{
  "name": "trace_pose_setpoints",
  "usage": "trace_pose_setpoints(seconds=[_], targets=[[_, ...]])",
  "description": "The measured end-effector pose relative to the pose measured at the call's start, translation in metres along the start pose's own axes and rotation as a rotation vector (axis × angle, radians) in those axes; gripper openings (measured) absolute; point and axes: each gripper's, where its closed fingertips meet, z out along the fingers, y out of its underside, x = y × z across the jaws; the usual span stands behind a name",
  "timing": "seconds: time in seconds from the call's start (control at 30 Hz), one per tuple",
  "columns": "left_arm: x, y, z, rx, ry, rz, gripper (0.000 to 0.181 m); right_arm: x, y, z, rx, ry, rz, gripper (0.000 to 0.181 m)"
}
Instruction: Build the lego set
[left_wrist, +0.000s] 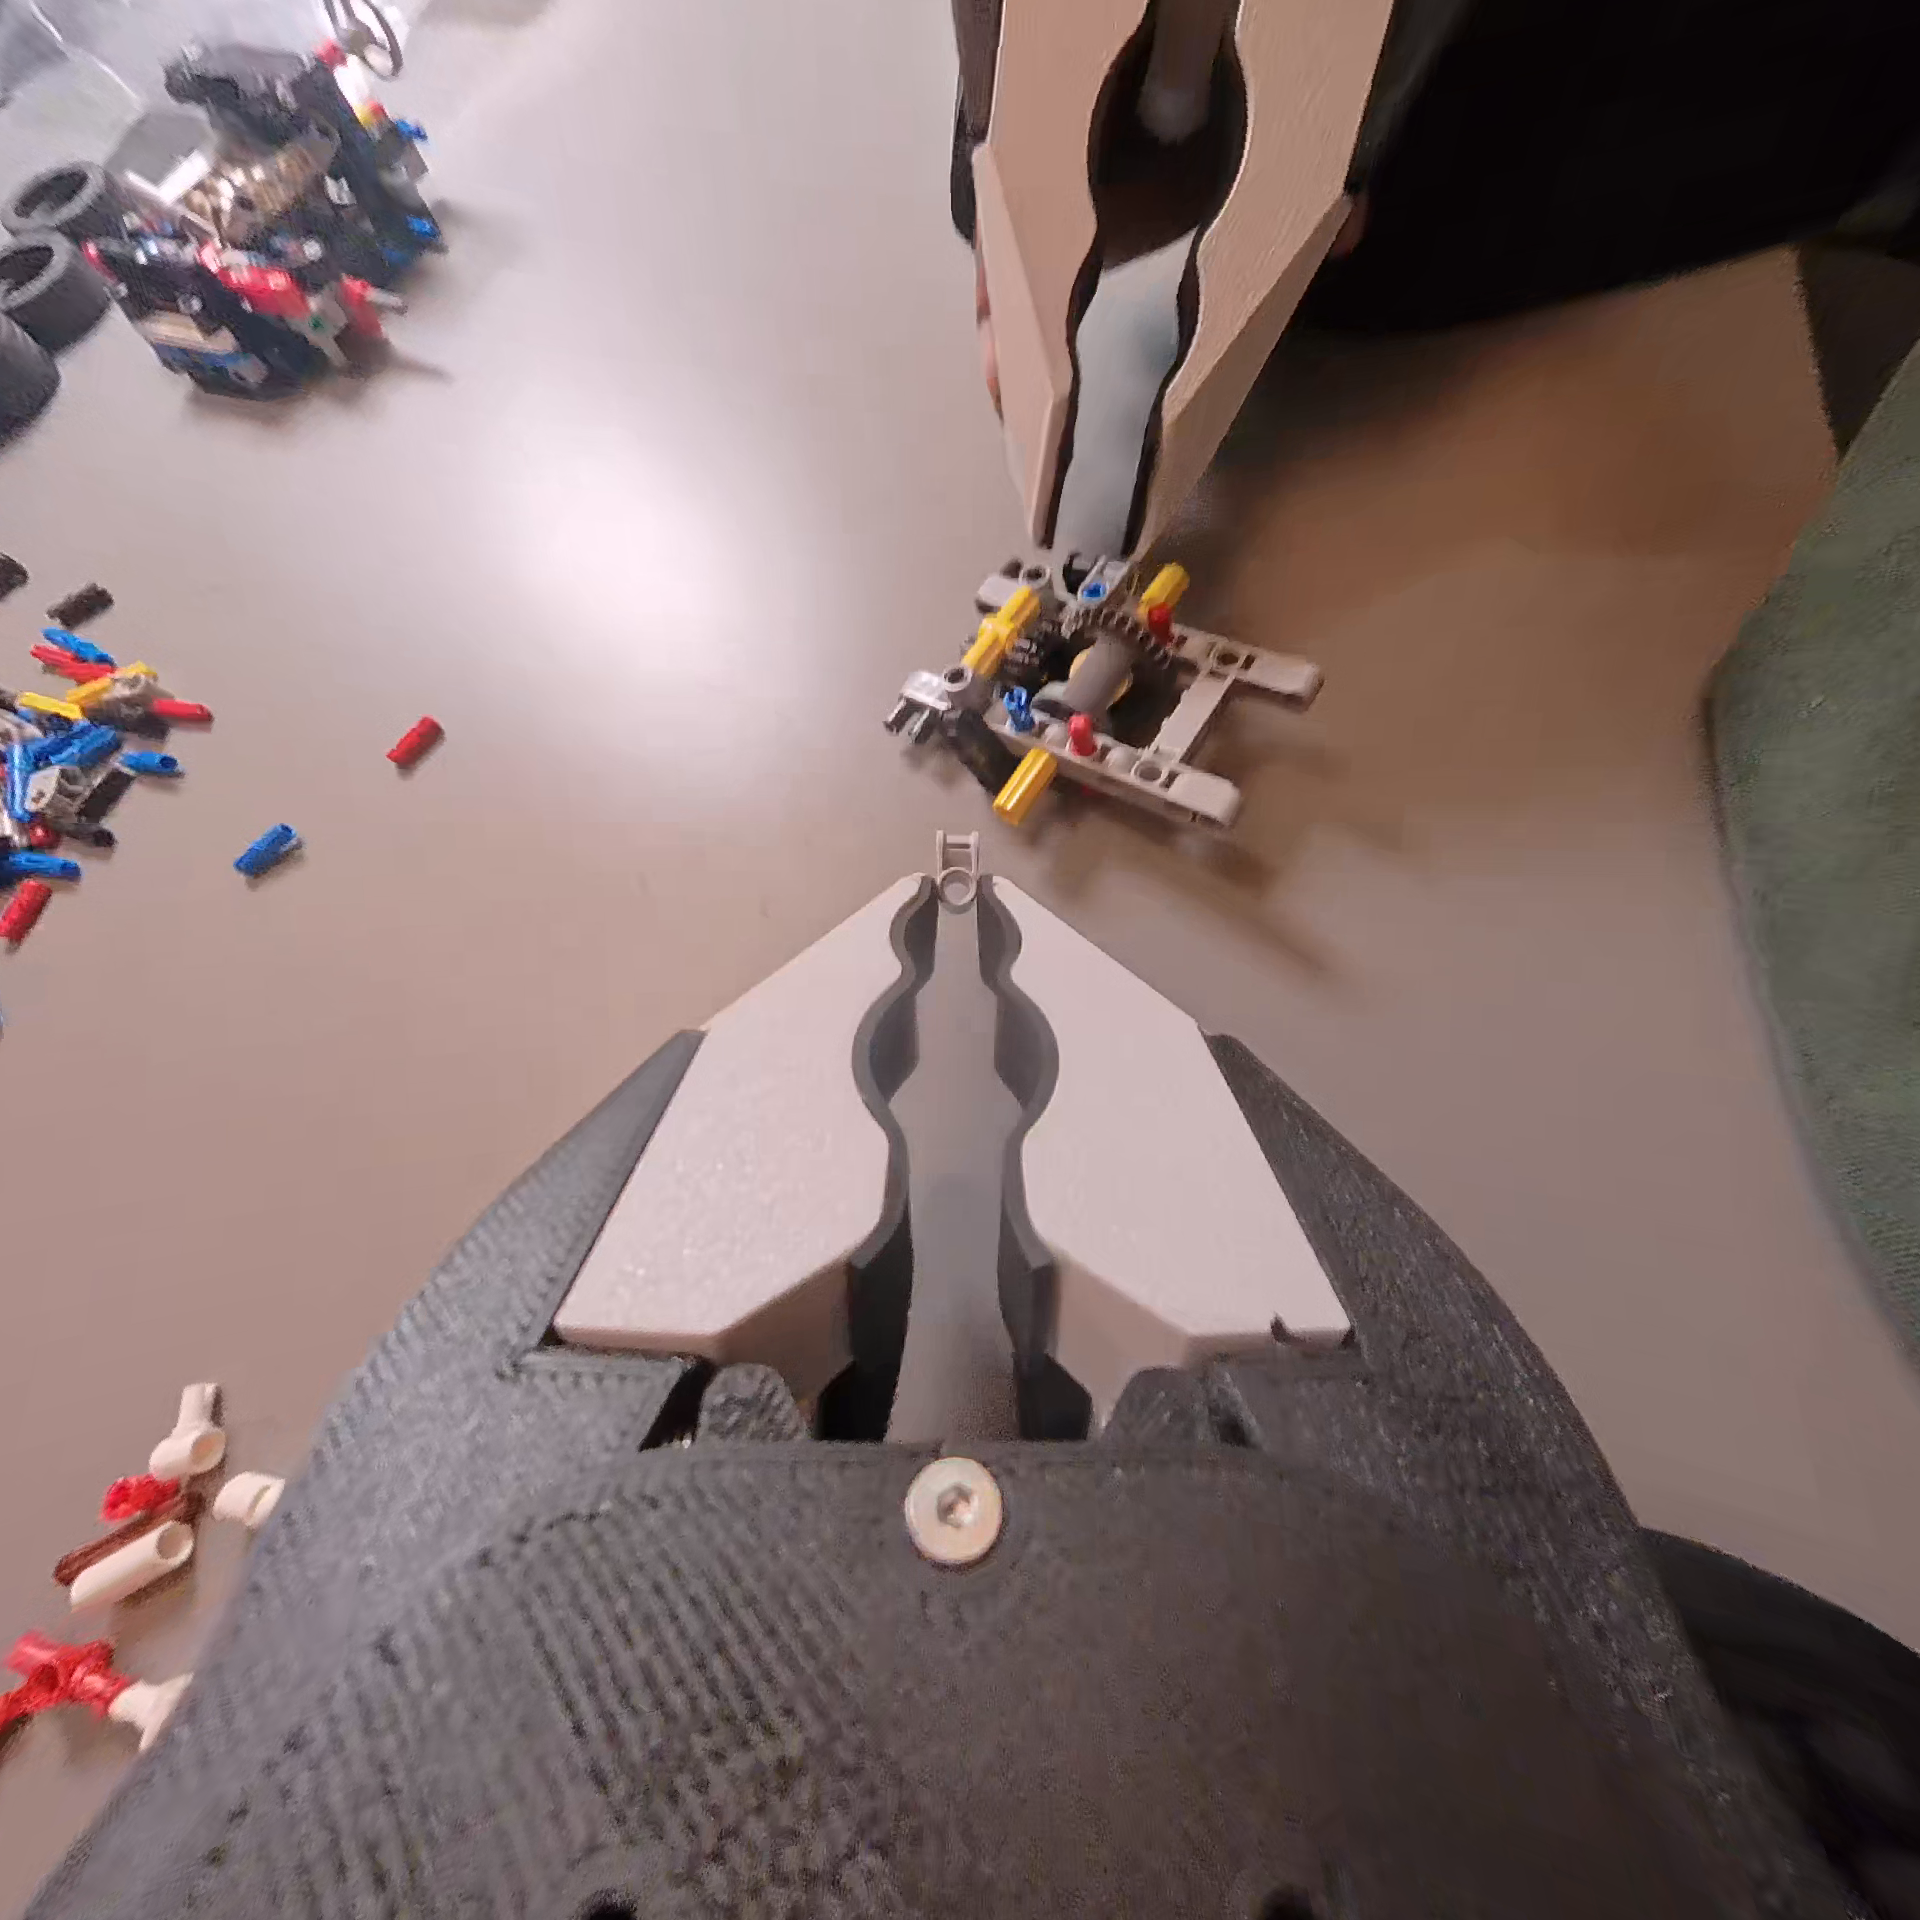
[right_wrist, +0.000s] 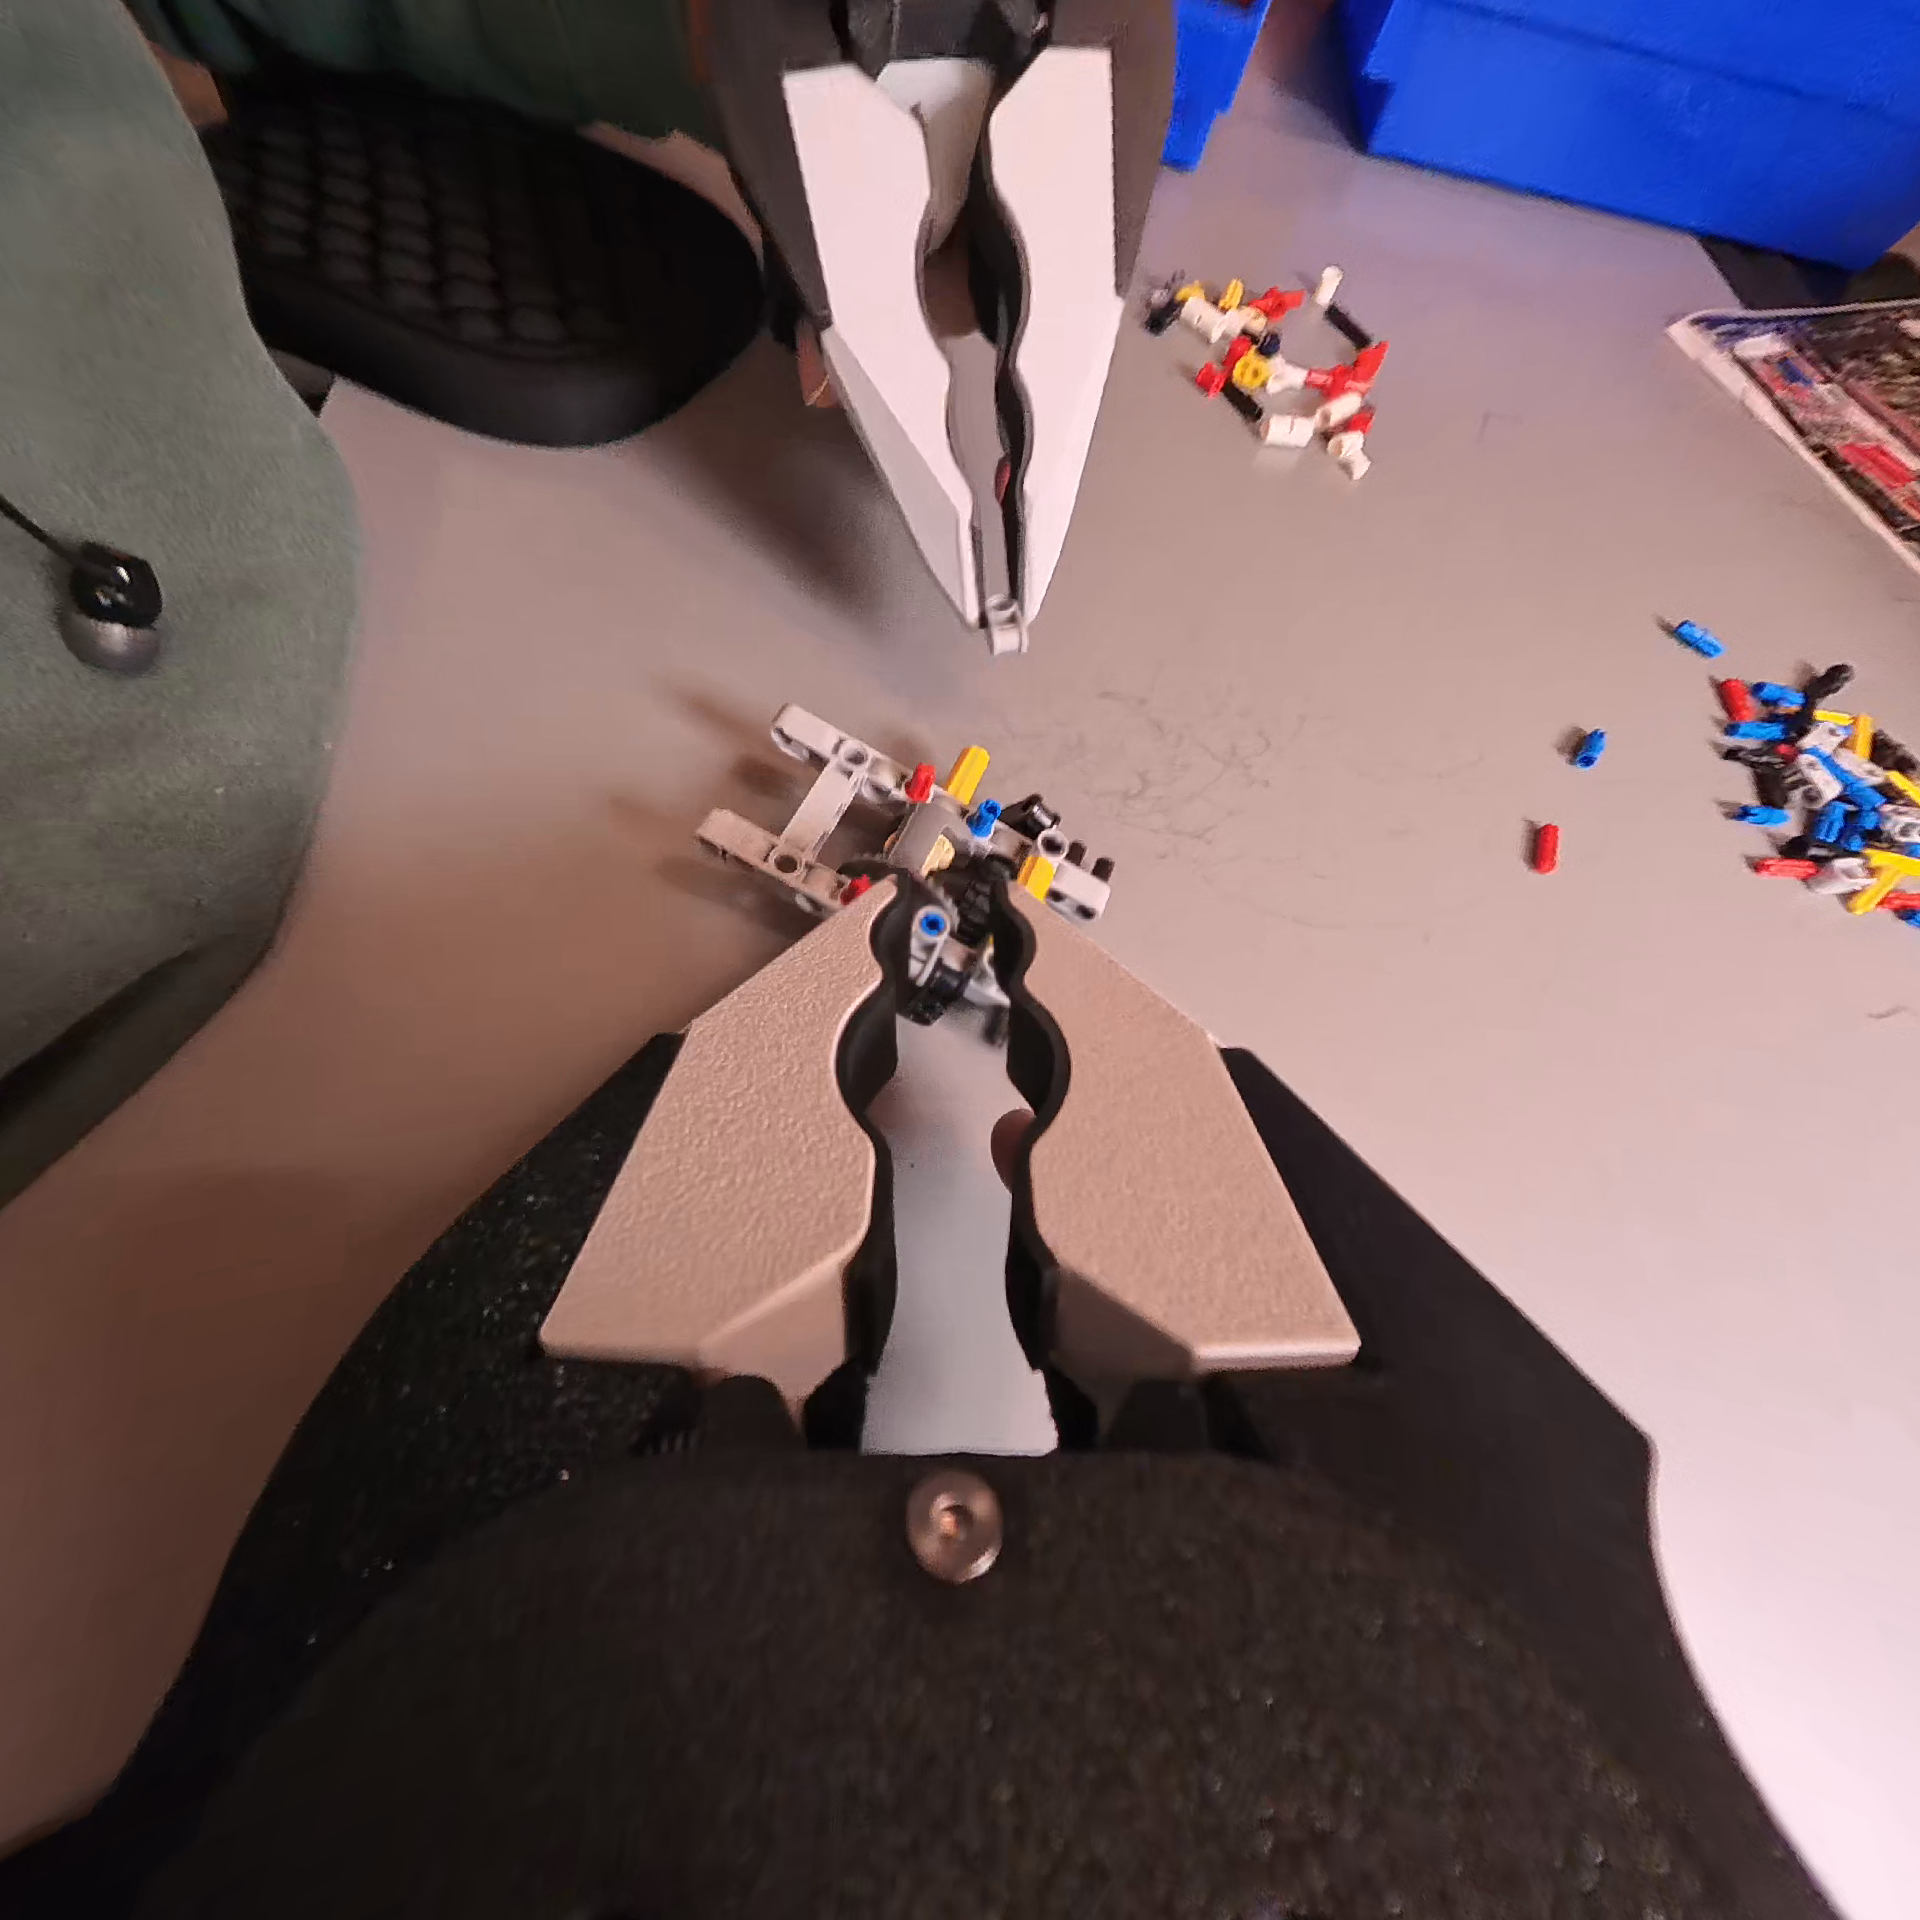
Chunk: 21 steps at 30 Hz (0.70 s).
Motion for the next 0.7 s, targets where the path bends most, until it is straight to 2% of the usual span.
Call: trace_pose_setpoints(seconds=[0.2,0.33,0.57,0.7], targets=[[0.019,-0.043,-0.008,0.250,0.127,-0.042,0.005,-0.005,-0.040,-0.002,0.181,-0.002,0.037,0.016],[0.025,-0.053,-0.006,0.285,0.175,-0.062,0.005,-0.009,-0.053,0.006,0.225,0.019,0.023,0.020],[0.029,-0.062,-0.007,0.331,0.181,-0.065,0.005,-0.009,-0.056,0.008,0.235,0.047,0.004,0.007],[0.013,-0.065,-0.009,0.370,0.142,-0.195,0.008,0.004,-0.062,0.003,0.263,0.159,-0.044,0.006]])
